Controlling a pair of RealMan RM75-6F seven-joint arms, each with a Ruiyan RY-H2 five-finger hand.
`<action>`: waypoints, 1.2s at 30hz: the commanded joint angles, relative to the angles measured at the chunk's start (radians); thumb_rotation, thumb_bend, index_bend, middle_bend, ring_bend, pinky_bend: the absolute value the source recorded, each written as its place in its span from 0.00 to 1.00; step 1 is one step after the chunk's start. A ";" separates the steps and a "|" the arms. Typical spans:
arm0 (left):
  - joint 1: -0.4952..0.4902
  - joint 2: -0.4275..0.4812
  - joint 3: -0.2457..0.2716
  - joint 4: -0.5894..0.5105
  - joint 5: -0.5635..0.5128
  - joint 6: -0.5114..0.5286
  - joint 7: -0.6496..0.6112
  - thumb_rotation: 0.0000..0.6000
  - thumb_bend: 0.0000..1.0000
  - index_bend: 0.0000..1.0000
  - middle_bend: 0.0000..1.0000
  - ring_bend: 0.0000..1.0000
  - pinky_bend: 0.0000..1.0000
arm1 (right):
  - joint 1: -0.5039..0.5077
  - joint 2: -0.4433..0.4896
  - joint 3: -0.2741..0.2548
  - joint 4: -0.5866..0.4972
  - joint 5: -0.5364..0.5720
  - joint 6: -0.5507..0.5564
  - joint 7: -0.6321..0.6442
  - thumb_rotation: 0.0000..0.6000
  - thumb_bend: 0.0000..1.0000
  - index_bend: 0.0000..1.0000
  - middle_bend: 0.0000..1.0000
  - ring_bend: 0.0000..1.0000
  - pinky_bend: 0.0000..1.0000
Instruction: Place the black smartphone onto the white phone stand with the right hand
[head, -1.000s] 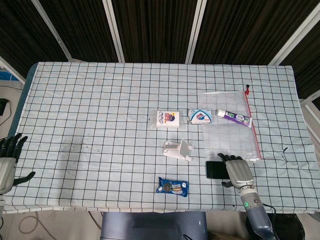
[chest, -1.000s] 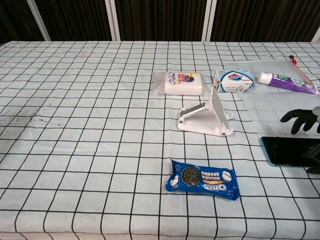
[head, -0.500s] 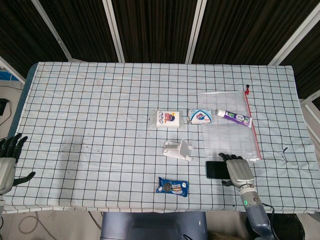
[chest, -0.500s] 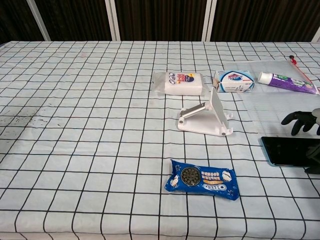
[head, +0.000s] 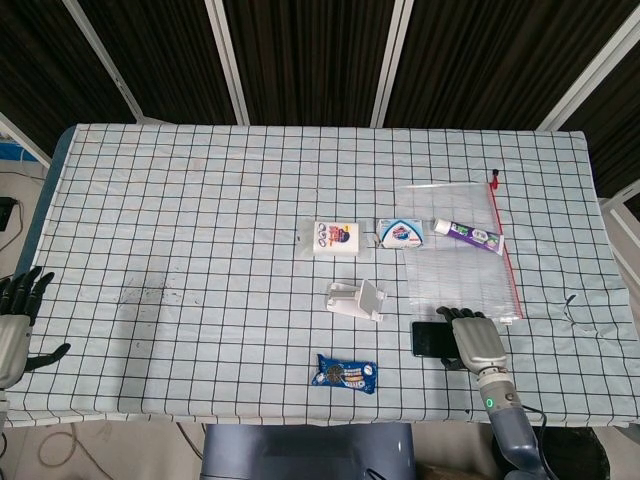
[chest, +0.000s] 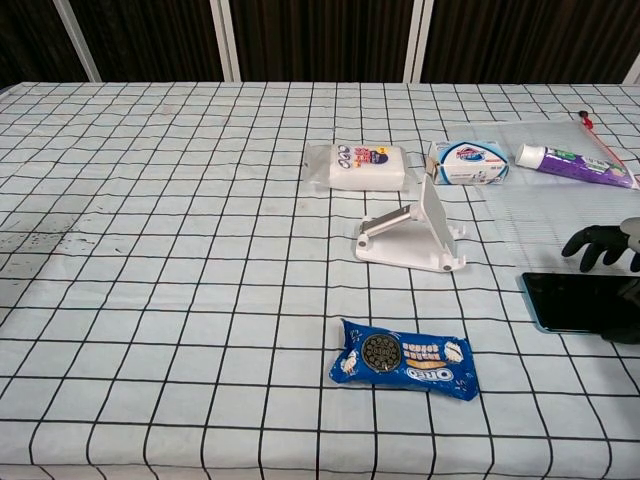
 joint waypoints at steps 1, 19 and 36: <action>0.000 0.000 0.000 0.000 -0.001 0.000 -0.001 1.00 0.00 0.00 0.00 0.00 0.00 | 0.003 -0.001 -0.003 0.001 0.008 -0.001 -0.006 1.00 0.24 0.25 0.30 0.25 0.30; 0.000 0.002 0.000 -0.003 -0.005 -0.003 -0.002 1.00 0.00 0.00 0.00 0.00 0.00 | 0.012 -0.006 -0.017 0.011 0.027 0.003 -0.005 1.00 0.26 0.33 0.37 0.30 0.33; 0.000 0.004 -0.001 -0.007 -0.008 -0.005 -0.006 1.00 0.00 0.00 0.00 0.00 0.00 | 0.004 -0.010 -0.030 0.032 -0.047 0.026 0.058 1.00 0.35 0.56 0.59 0.51 0.55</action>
